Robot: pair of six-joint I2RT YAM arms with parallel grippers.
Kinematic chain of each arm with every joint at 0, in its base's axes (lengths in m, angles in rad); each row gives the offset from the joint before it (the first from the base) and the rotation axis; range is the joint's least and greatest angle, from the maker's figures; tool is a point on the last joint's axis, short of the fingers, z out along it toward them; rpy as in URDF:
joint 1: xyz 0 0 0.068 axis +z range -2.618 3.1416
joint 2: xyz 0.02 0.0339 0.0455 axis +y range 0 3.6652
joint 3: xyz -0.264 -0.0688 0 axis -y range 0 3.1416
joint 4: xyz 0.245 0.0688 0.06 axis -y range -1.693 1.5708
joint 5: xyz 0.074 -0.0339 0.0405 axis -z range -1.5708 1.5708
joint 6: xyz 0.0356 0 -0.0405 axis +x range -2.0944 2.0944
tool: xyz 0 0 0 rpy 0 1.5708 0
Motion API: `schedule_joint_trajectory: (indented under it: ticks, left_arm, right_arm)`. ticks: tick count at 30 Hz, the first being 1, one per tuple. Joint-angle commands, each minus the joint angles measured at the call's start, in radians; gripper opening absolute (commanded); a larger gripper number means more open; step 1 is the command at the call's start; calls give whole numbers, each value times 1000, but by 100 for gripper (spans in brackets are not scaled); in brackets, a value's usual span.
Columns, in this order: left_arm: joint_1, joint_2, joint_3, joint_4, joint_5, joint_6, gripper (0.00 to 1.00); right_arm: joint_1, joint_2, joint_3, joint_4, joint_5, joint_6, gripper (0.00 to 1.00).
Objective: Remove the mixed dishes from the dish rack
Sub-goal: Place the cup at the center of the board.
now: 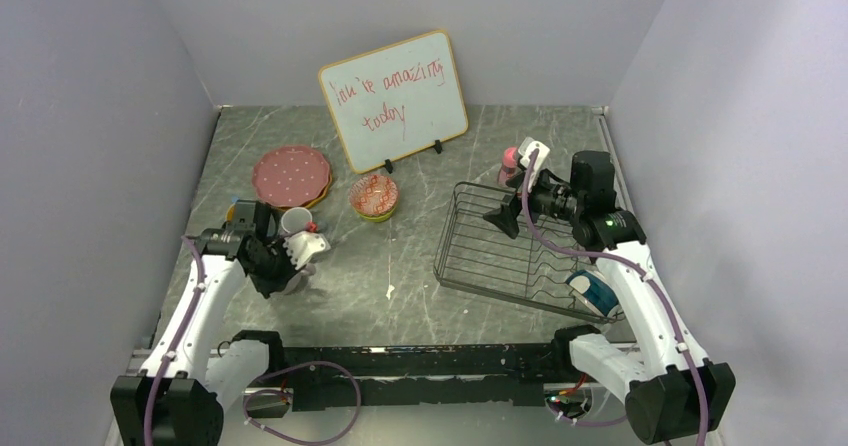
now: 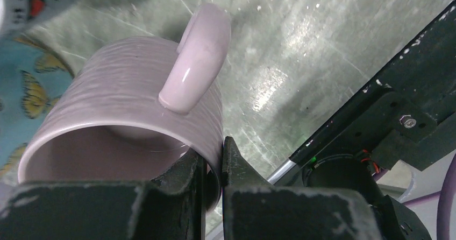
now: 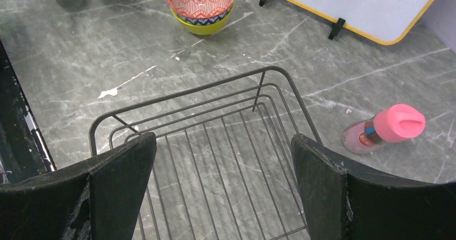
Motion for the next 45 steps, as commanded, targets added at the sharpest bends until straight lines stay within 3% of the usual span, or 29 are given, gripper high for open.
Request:
schedule_joint_trajectory:
  ticks: [1, 7, 15, 30, 32, 35, 41, 45]
  left_arm:
    - [47, -25, -15, 57, 19, 98, 2]
    - [68, -37, -31, 69, 27, 120, 3]
    - [191, 20, -73, 144, 47, 189, 3]
    - [227, 154, -47, 166, 82, 188, 23]
    - [226, 157, -42, 171, 75, 183, 29]
    - [226, 155, -25, 162, 77, 177, 44]
    - [226, 118, 54, 74, 102, 166, 90]
    - [226, 99, 130, -5, 136, 151, 94]
  right_arm:
    - [-4, 2, -5, 16, -17, -26, 99]
    - [-5, 18, -1, 7, -19, -33, 99]
    - [-5, 30, 1, -6, -27, -42, 99]
    - [-5, 43, 5, -19, -23, -49, 99]
    - [-4, 46, 9, -24, -20, -47, 99]
    - [-5, 47, 24, -45, 0, -46, 99]
    - [-5, 63, 97, -168, 187, -50, 99]
    - [-6, 62, 135, -271, 343, -50, 99]
